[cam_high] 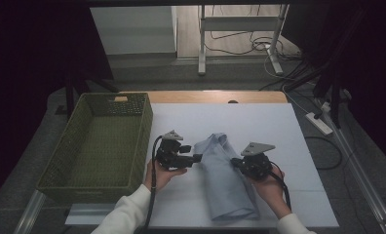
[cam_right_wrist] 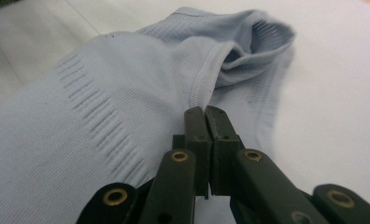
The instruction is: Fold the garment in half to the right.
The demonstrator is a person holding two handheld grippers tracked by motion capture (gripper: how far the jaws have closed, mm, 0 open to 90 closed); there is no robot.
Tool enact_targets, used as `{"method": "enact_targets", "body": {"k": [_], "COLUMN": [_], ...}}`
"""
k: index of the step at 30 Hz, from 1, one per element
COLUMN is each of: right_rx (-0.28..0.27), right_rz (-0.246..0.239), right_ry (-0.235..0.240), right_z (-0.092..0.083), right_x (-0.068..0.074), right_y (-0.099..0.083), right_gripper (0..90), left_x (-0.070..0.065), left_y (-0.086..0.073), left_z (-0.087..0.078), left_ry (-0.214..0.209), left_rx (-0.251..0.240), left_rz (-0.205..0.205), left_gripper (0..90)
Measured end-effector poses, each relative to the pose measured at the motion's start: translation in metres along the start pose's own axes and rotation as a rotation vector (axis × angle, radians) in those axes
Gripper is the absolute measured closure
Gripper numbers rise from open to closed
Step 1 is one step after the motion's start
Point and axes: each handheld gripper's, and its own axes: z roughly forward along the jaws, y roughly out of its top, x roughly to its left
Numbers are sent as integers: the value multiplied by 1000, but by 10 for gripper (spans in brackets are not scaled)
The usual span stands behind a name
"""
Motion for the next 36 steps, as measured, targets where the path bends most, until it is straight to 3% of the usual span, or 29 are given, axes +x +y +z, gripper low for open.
{"method": "enact_targets", "body": {"k": [5, 11, 17, 21, 26, 31, 36], "right_rx": [-41, -35, 30, 101, 128, 122, 52], "right_rz": [19, 33, 53, -3, -23, -37, -1], "right_ry": [-38, -74, -96, -108, -100, -107, -131], "right_z": [-22, -36, -25, -10, -1, -2, -15], "right_x": [-5, -13, -21, -16, -10, -9, -13], "right_y": [-1, -6, -17, -21, -23, -23, -20], "right_gripper": [885, 885, 884, 884, 879, 867, 746], "left_x": [-1, -2, -2, -3, -3, -3, -2], "left_y": [1, 1, 1, 0, 0, 0, -1], "left_z": [-1, 0, 0, 2, 3, 3, 3], "left_ry": [-1, -2, -4, -6, -8, -7, -7], "left_rx": [-2, -1, 2, 10, 14, 18, 22], "left_rz": [0, 3, 3, 5, 8, 8, 8], "left_gripper": [363, 363, 361, 358, 355, 354, 352]}}
